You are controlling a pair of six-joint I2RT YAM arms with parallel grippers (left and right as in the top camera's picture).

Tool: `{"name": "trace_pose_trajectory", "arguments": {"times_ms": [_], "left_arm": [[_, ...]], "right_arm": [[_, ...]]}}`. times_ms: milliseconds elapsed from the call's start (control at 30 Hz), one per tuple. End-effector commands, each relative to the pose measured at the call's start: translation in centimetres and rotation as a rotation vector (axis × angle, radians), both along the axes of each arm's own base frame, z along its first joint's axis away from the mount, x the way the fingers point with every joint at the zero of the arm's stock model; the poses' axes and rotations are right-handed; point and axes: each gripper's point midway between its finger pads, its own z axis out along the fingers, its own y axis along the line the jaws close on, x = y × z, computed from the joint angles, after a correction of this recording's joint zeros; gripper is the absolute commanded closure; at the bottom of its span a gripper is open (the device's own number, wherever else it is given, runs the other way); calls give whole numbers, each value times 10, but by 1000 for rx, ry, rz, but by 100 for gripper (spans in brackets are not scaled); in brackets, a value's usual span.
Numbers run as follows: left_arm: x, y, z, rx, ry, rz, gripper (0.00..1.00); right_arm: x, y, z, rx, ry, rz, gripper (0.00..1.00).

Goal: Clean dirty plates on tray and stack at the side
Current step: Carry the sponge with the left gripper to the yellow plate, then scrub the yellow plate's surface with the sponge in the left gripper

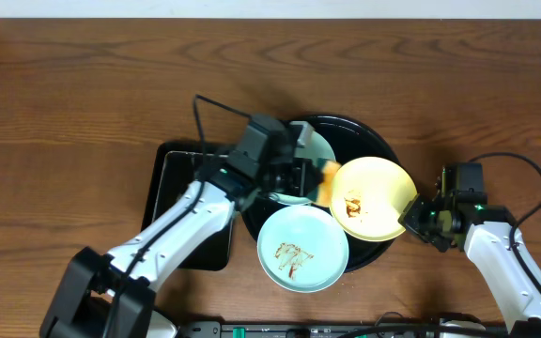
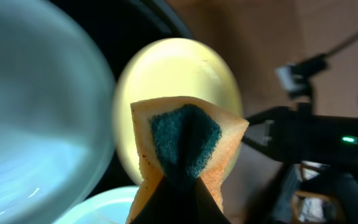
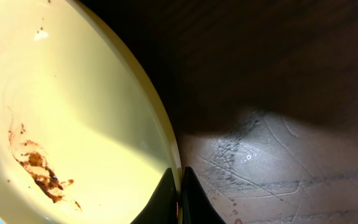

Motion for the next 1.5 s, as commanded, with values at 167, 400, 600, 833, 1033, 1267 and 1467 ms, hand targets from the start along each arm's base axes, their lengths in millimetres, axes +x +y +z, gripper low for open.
{"name": "trace_pose_trajectory", "arguments": {"times_ms": [167, 400, 600, 833, 1033, 1267, 1467], "left_arm": [[-27, -46, -6, -71, 82, -95, 93], [-40, -75, -23, -118, 134, -145, 93], [-32, -88, -25, -160, 115, -136, 92], [-20, -99, -34, -211, 138, -91, 93], [-17, -102, -43, -219, 161, -73, 93], [-27, -118, -47, -227, 145, -88, 93], [-30, -111, -73, -126, 145, -54, 93]], "right_arm": [[-10, -4, -9, -45, 41, 23, 99], [-12, -3, -9, -45, 46, 23, 99], [-14, -3, -10, -45, 56, 24, 99], [-16, -3, -10, -45, 64, 24, 99], [-17, -3, -10, -44, 67, 24, 99], [-17, -3, -10, -40, 70, 25, 99], [-19, -2, -11, -37, 79, 26, 99]]}}
